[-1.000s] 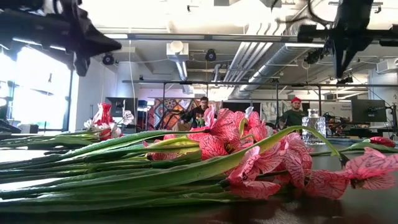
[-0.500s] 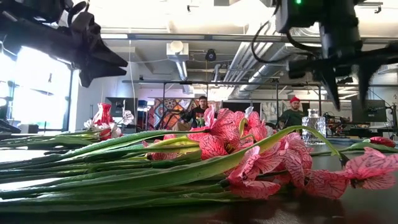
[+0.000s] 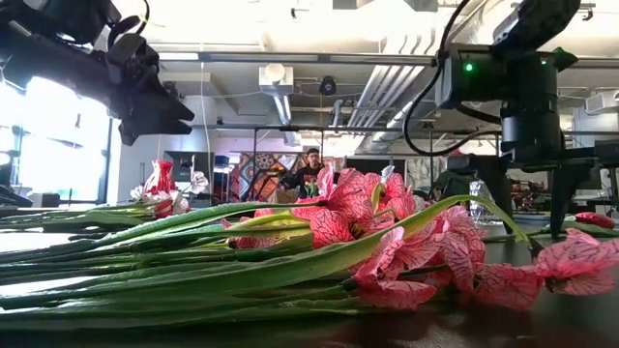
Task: Sort flowers into vase by color
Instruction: Put the right red tulip into the transparent vase
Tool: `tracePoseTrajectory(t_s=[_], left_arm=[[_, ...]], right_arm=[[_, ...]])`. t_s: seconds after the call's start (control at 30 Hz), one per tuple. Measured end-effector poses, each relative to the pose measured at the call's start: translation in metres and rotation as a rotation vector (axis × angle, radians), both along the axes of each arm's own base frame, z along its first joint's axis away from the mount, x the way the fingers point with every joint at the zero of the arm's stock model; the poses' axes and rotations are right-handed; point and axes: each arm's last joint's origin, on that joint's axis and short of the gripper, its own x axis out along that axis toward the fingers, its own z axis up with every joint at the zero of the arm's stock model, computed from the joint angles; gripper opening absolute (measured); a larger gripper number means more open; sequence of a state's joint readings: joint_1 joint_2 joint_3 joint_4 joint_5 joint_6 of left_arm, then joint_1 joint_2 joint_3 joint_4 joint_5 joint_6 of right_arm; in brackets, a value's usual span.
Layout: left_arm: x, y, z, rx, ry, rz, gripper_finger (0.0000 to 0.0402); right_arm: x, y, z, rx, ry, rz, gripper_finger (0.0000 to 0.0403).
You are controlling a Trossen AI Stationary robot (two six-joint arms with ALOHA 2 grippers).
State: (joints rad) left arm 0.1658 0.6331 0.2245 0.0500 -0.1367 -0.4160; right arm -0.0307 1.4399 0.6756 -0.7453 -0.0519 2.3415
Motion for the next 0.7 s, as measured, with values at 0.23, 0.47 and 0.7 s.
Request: tracePoseTrajectory(t_s=[0.23,0.47,0.7], left_arm=[[-0.002,0.0,-0.004,-0.006,0.044,0.003,0.015],[-0.002,0.001,-0.004,0.005,0.048,0.03,0.015],[-0.002,0.001,-0.004,0.005,0.047,0.039,0.015]], right_arm=[[-0.005,-0.006,0.0,-0.005,0.048,0.0,0.0129],[-0.007,-0.006,0.0,-0.066,0.07,0.052,0.0018],[0.006,0.006,0.011,-0.165,0.006,0.15,0.0012]])
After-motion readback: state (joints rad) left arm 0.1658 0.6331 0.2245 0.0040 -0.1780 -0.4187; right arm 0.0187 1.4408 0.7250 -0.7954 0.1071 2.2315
